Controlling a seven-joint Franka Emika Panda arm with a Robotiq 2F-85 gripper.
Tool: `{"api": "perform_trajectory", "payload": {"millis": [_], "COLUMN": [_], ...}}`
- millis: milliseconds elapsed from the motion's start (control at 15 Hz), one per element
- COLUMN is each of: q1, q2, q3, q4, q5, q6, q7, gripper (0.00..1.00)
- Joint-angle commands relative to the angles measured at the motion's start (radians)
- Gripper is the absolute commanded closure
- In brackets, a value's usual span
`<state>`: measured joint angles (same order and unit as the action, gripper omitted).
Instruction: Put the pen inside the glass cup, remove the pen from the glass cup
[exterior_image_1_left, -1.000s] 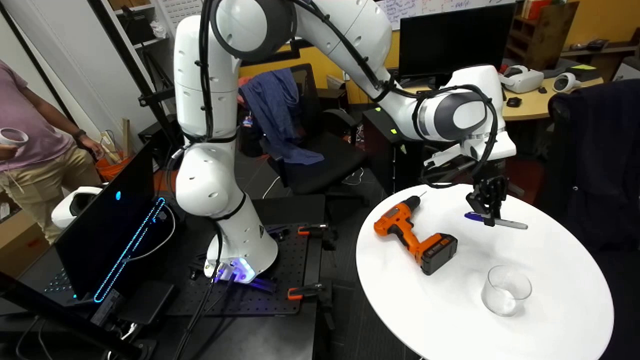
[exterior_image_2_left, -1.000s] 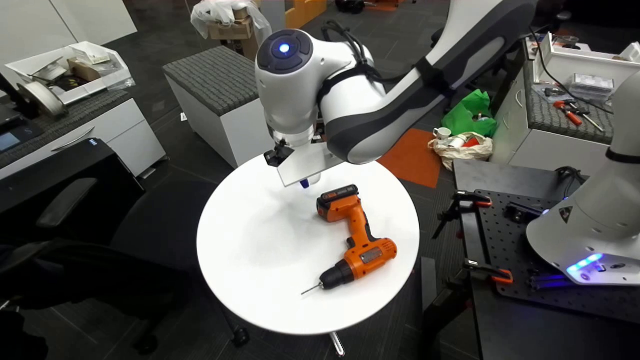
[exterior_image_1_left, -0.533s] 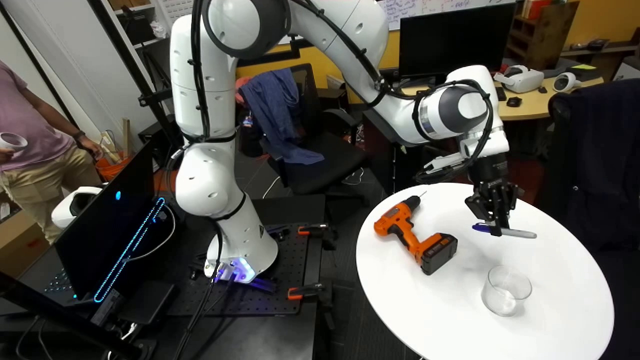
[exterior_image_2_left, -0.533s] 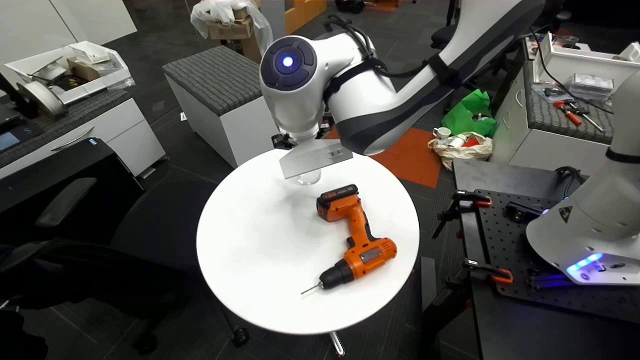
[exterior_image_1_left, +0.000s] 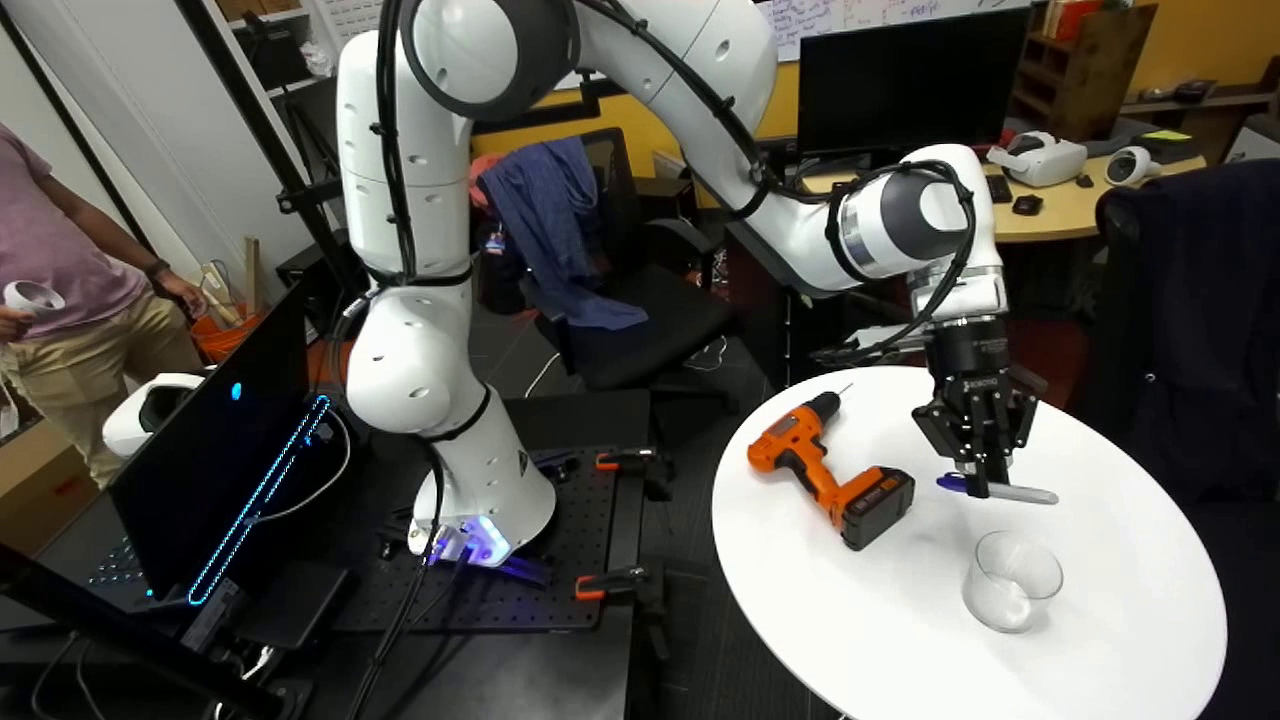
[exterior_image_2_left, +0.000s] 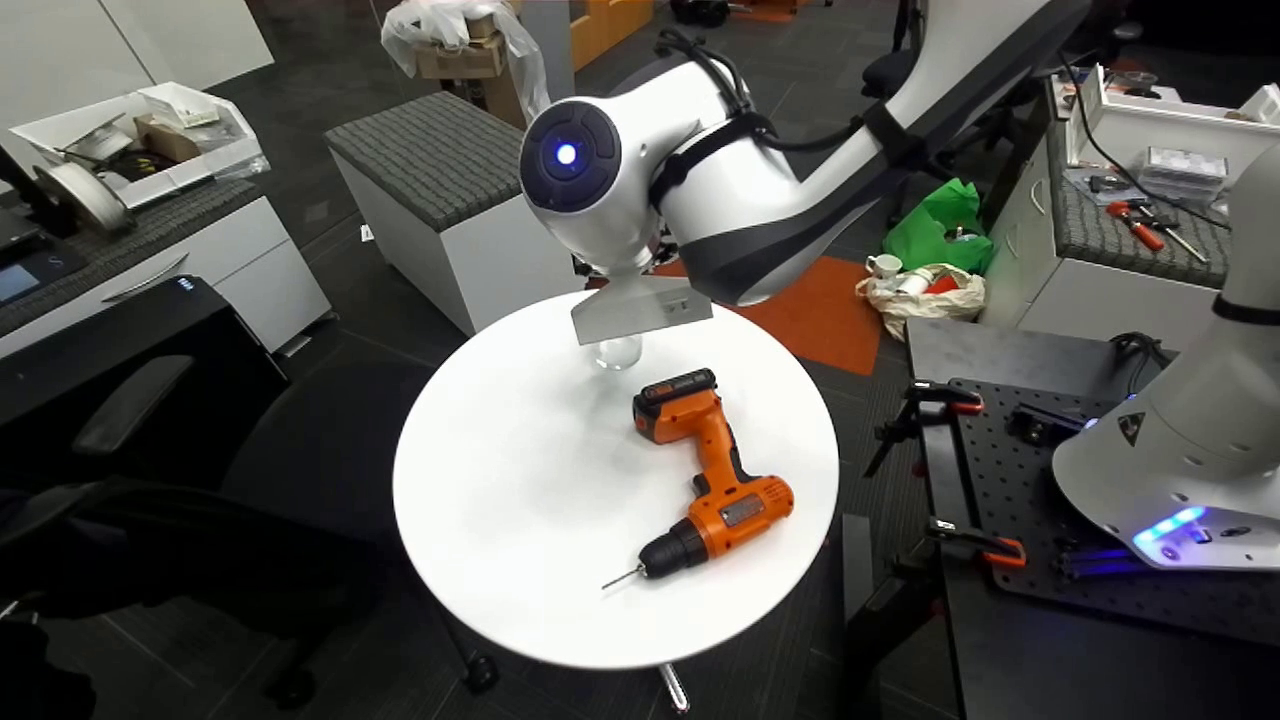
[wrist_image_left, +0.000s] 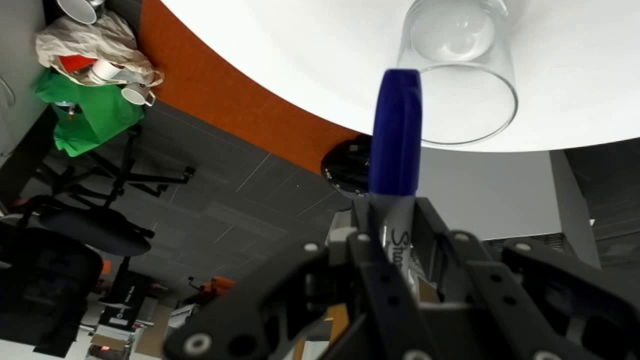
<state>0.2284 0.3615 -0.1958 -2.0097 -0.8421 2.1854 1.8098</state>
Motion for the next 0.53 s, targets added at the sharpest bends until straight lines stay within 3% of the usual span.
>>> {"api": "perform_trajectory", "payload": {"millis": [0,467], "q1": [-0.037,-0.069], "q2": [0.003,0.060], "q3": [0.044,0.059], "q4": [0.020,0.103], "q5": [-0.035,-0.083], "q6": [-0.083,-0.189], "q7": [0.069,0.166], "gripper": [0.94,0.94]}}
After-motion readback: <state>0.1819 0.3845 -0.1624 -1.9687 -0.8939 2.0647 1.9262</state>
